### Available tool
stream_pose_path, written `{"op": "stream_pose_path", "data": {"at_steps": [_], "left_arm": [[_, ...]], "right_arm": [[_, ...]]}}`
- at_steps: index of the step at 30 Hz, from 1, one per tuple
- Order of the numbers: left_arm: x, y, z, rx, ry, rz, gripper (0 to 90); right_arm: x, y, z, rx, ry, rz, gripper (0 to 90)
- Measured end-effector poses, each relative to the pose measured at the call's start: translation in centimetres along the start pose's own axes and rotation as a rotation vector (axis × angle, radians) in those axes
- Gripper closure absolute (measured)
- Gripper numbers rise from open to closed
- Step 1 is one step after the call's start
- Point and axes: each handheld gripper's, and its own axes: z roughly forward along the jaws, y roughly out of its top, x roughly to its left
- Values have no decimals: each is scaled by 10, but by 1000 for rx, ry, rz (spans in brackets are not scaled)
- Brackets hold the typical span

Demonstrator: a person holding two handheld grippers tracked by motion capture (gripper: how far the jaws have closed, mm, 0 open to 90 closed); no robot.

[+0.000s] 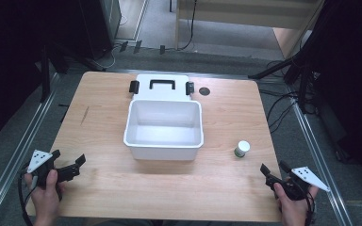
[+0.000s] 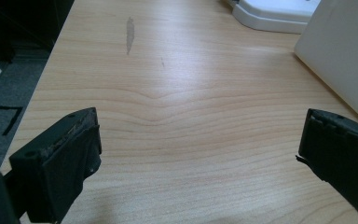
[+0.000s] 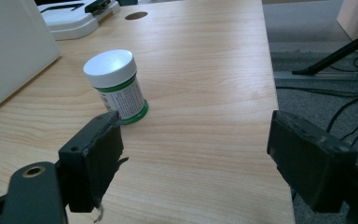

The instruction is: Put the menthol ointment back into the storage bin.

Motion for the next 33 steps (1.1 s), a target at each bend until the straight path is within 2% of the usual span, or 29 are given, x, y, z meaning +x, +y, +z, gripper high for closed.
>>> {"op": "stream_pose_path", "data": {"at_steps": [7, 8, 10, 12, 13, 14, 17, 18, 19, 20, 21, 23, 24, 25, 26, 28, 29, 30, 31, 32, 33], "left_arm": [[0, 0, 1, 2, -3, -1, 0], [0, 0, 1, 2, -3, -2, 0], [0, 0, 1, 0, -4, -1, 0], [0, 0, 1, 0, -4, -1, 0], [0, 0, 0, 1, -5, -1, 0], [0, 0, 0, 1, -5, -1, 0], [1, 0, 0, 1, -6, -1, 0], [0, 0, 0, 1, -6, -2, 0], [0, 0, 1, 4, -6, 2, 0], [0, 0, 1, 4, -6, 2, 0], [0, 0, 1, 4, -6, 5, 0], [0, 0, 1, 4, -6, 6, 0], [0, 0, 1, 5, -5, 6, 0], [0, 0, 1, 3, -5, 4, 0], [0, 0, 1, 4, -6, 5, 0], [0, 0, 1, 3, -6, 4, 0], [0, 0, 1, 6, -7, 4, 0], [0, 0, 1, 7, -8, 4, 0], [0, 0, 1, 7, -8, 4, 0], [1, 0, 1, 8, -8, 3, 0], [1, 0, 1, 9, -9, 3, 0]], "right_arm": [[0, 1, 2, 21, -30, -5, 200], [1, 2, 3, 52, -51, -19, 200], [1, 4, 4, 82, -60, -27, 199], [0, 6, 4, 94, -63, -29, 202], [-1, 12, 7, 161, -69, -18, 200], [-1, 12, 7, 161, -69, -18, 200], [1, 22, 9, 231, -73, -38, 201], [3, 27, 9, 259, -73, -59, 201], [6, 36, 10, 310, -52, -91, 201], [6, 36, 10, 310, -52, -91, 201], [9, 45, 13, 387, -49, -146, 191], [12, 53, 17, 457, -40, -200, 178], [12, 53, 17, 457, -40, -200, 178], [15, 61, 21, 526, -52, -253, 176], [15, 61, 21, 526, -52, -253, 176], [16, 71, 28, 626, -31, -296, 174], [17, 78, 35, 730, -18, -335, 174], [18, 82, 39, 780, -3, -350, 175], [19, 85, 42, 819, 9, -369, 178], [19, 85, 42, 819, 9, -369, 178], [21, 88, 45, 860, 16, -381, 187]]}}
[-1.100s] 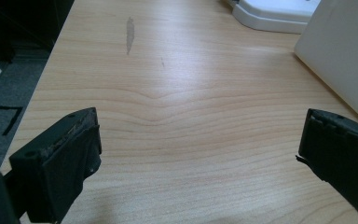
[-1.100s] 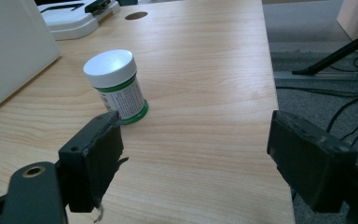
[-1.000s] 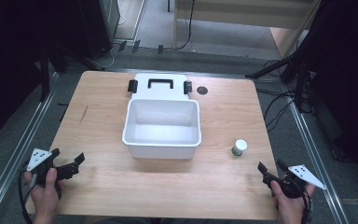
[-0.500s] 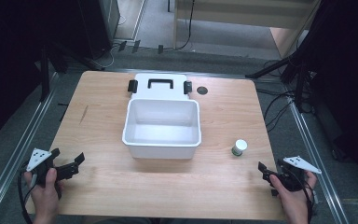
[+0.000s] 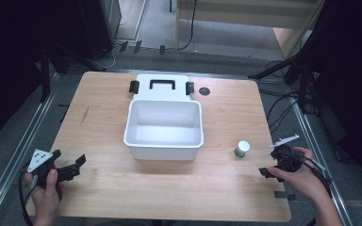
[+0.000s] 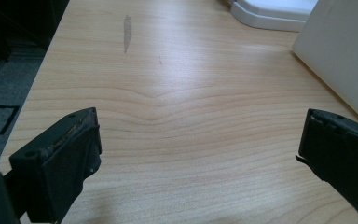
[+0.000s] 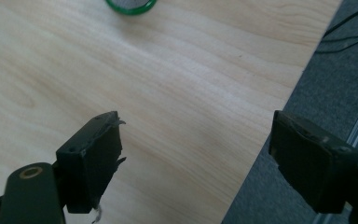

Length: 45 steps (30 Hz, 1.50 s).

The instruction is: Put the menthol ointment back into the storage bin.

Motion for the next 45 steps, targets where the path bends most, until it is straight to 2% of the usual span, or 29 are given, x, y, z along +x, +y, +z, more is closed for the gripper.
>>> {"op": "stream_pose_path", "data": {"at_steps": [1, 2, 3, 4, 5, 7, 9, 11, 12, 16, 18, 20, 23, 27, 39, 43, 45], "left_arm": [[0, 0, 0, 0, -1, 0, 0], [0, 0, 0, 1, -3, -1, 0], [0, 0, 0, 1, -3, -1, 0], [0, 0, 0, 2, -3, -2, 0], [0, 0, 0, 2, -3, -2, 0], [1, 0, 0, 4, -4, -3, 0], [0, 0, 0, 6, -6, -6, 0], [1, 0, 0, 7, -7, -6, 0], [1, 0, 0, 8, -7, -6, 0], [0, 0, 1, 9, -7, -4, 0], [1, 0, 1, 9, -8, -4, 0], [1, 0, 1, 9, -8, -5, 0], [1, 0, 1, 12, -8, -4, 0], [1, 0, 1, 13, -10, -5, 0], [1, 1, 1, 15, -13, -7, 0], [1, 0, 1, 11, -10, -4, 0], [1, 1, 1, 14, -11, -3, 0]], "right_arm": [[0, 4, 0, 34, 11, -17, 188], [2, 12, 1, 120, 36, -62, 193], [2, 12, 1, 120, 36, -62, 193], [6, 17, 3, 229, 38, -115, 201], [6, 17, 3, 229, 38, -115, 201], [13, 21, 4, 327, 32, -156, 205], [17, 26, 4, 370, 42, -198, 202], [20, 32, 3, 367, 53, -217, 204], [21, 37, 2, 355, 48, -241, 202], [21, 46, 3, 340, 39, -262, 198], [20, 53, 5, 317, 46, -289, 216], [19, 60, 7, 270, 27, -297, 267], [18, 74, 9, 228, 28, -291, 288], [21, 87, 11, 206, 36, -289, 302], [27, 108, 17, 160, 52, -283, 325], [29, 111, 20, 172, 59, -264, 331], [30, 112, 24, 189, 62, -279, 342]]}}
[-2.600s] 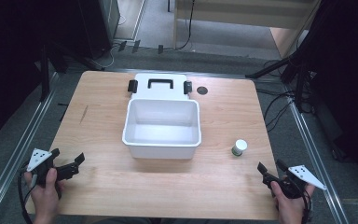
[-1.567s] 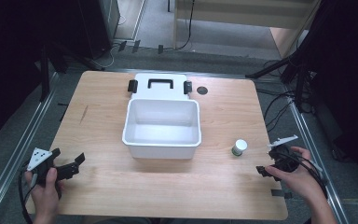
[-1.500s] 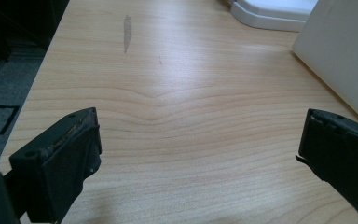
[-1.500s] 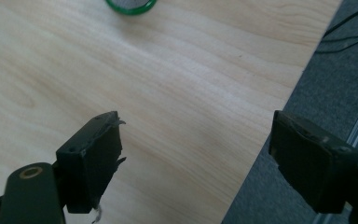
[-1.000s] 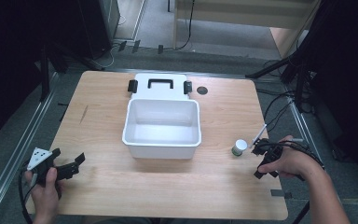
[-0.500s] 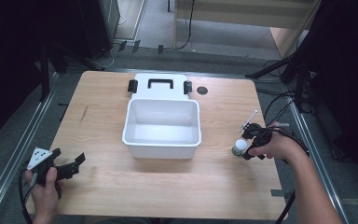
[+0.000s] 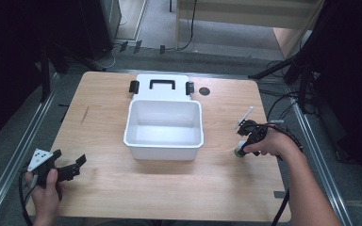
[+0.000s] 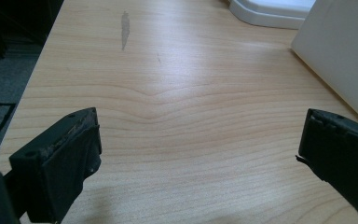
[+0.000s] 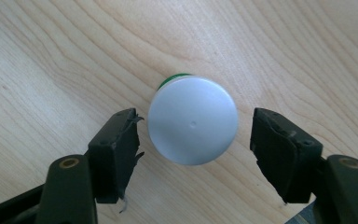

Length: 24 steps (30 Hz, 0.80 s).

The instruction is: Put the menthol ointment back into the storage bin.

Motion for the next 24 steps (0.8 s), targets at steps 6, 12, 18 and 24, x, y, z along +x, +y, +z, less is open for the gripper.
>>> {"op": "stream_pose_path", "data": {"at_steps": [6, 12, 18, 24], "left_arm": [[0, 0, 0, 1, 1, 1, 0], [-1, 0, 0, -1, 4, 4, 0], [-1, 0, 0, -2, 7, 9, 0], [-1, 0, 0, -6, 6, 6, 0]], "right_arm": [[4, 5, 8, 35, 5, -23, 414], [-2, 11, 9, 63, 37, 46, 511], [0, 15, -4, 26, 62, 41, 513], [2, 22, -22, 5, 61, 25, 513]]}}
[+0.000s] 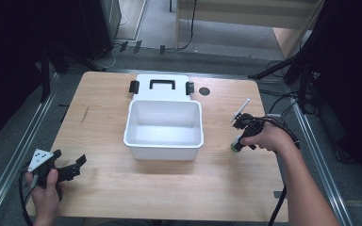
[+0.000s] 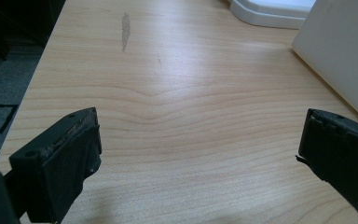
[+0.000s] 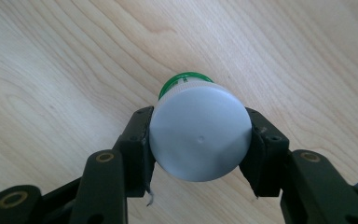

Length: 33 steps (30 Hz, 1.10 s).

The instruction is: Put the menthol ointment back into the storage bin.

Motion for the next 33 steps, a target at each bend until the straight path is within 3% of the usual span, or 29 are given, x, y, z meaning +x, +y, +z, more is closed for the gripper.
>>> {"op": "stream_pose_path", "data": {"at_steps": [20, 33], "left_arm": [[0, 0, 0, 2, -6, -6, 0], [1, 0, 0, 1, -8, -6, 0]], "right_arm": [[19, 40, -51, -18, -17, -58, 514], [29, 59, -69, -26, -14, -87, 514]]}}
